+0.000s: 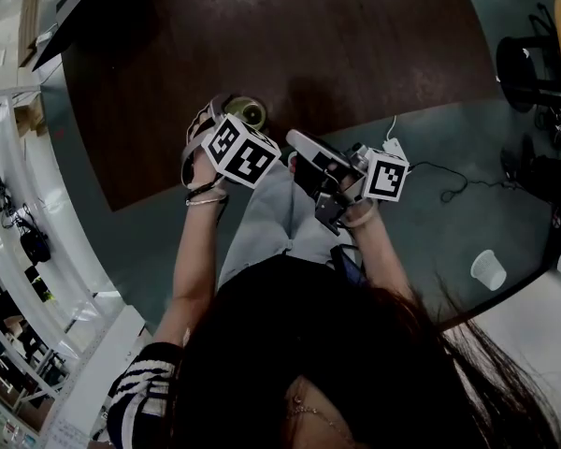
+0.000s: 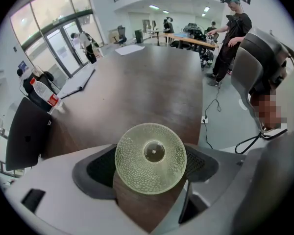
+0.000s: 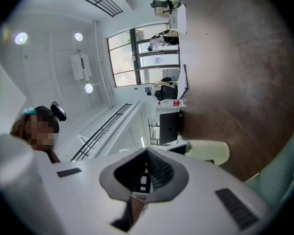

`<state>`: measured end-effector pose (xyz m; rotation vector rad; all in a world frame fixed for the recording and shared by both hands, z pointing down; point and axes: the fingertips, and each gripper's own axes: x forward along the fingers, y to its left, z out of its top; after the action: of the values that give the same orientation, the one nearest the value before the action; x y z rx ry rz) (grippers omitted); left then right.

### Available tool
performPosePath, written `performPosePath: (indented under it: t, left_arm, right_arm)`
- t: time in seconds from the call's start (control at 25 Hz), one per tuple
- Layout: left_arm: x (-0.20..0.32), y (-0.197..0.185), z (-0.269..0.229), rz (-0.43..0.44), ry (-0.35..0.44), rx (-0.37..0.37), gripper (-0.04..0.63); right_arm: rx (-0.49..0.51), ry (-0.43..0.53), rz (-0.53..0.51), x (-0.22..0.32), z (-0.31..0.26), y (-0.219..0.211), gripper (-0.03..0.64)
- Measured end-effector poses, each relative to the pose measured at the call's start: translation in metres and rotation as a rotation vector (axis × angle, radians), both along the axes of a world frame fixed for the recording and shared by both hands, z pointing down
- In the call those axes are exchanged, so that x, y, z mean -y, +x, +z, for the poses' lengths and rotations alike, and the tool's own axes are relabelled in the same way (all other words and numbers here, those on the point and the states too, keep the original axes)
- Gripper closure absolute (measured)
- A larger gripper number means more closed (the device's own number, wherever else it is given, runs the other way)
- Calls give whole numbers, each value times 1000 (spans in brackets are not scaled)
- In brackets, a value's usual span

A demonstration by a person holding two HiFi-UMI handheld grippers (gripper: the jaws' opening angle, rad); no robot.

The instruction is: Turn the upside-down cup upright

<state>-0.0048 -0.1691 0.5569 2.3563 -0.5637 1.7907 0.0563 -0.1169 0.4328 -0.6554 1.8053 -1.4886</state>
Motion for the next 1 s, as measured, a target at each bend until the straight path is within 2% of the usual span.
performPosePath:
  t: [0.24, 0.48, 0.68, 1.0]
  left_arm:
    - [1, -1, 0, 11, 16, 9, 195]
    - [6, -4, -7, -9, 39, 2, 195]
    - [9, -3, -10, -11, 41, -3, 195]
    - [-16, 2, -17, -4, 56, -17, 195]
  right_arm:
    - [28, 11, 4, 1, -5, 0, 600]
    - [-1, 19, 2, 2, -8, 0, 600]
    - [11, 20, 2, 3, -9, 0, 600]
    - [2, 45, 11, -24, -15, 3, 600]
